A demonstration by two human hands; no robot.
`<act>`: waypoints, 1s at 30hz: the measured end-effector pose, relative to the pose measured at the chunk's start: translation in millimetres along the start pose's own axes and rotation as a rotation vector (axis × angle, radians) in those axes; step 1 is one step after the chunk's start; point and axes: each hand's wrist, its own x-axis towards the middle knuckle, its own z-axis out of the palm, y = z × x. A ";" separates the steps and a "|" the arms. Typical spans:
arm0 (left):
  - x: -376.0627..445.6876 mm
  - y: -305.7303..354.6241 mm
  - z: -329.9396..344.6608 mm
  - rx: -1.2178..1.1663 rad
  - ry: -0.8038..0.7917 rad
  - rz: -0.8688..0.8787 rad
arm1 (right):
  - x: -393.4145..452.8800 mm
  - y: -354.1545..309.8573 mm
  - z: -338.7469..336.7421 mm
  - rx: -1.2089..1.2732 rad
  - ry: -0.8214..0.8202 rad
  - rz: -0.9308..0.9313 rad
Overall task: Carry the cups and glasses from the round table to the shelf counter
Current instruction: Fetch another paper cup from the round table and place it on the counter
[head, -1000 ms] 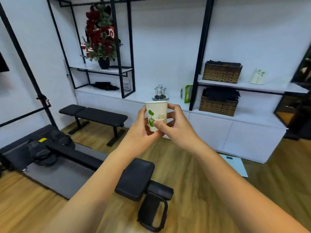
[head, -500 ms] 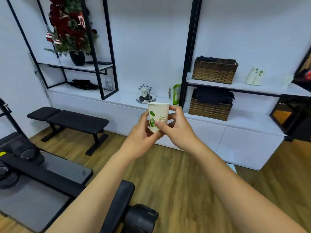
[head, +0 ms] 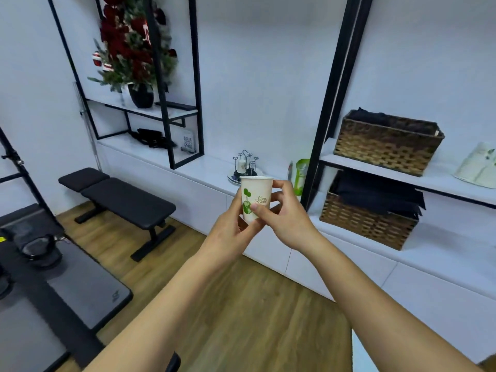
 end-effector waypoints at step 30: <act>458.7 -297.7 -22.0 0.153 0.113 -0.198 | 502.7 223.5 30.3 -0.014 0.140 0.187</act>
